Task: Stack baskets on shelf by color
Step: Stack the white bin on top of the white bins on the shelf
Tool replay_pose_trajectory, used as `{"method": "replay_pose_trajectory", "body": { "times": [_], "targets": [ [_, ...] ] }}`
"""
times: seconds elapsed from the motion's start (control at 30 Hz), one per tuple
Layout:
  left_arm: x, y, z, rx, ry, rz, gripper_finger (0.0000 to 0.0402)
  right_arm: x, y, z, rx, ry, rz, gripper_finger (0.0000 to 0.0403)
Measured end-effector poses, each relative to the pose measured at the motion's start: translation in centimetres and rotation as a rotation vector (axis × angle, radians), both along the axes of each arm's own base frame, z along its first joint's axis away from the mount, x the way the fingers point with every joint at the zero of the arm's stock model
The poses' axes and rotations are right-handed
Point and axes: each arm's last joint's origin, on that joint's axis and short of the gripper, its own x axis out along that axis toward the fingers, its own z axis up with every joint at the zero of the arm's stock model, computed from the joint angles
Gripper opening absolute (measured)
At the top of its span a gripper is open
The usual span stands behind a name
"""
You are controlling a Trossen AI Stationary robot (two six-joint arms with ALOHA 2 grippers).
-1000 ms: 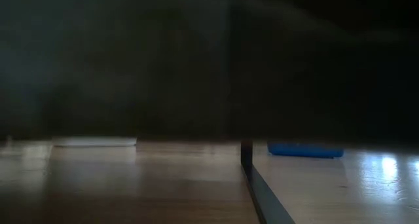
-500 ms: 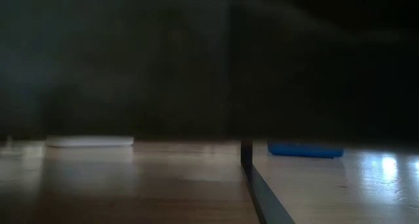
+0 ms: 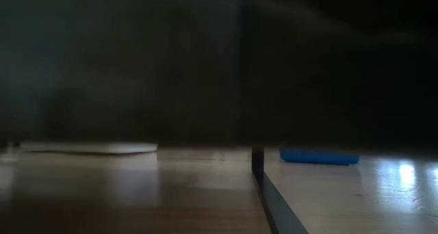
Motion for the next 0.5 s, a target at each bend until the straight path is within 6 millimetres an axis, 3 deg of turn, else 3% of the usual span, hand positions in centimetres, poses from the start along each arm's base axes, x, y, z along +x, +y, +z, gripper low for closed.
{"method": "replay_pose_trajectory", "body": {
  "times": [0.2, 0.4, 0.5],
  "targets": [
    [0.0, 0.0, 0.0, 0.000, 0.000, -0.001, 0.0047, 0.0, 0.0, 0.0, -0.044, -0.013, 0.055, 0.0007],
    [0.0, 0.0, 0.0, 0.000, 0.000, -0.001, 0.0047, -0.4, 0.1, 0.0, -0.012, 0.031, 0.054, 0.0003],
    [0.0, 0.0, 0.0, 0.000, 0.000, 0.000, 0.0047, -0.7, 0.0, 1.1, 0.021, 0.059, 0.051, 0.0002]
  ]
}}
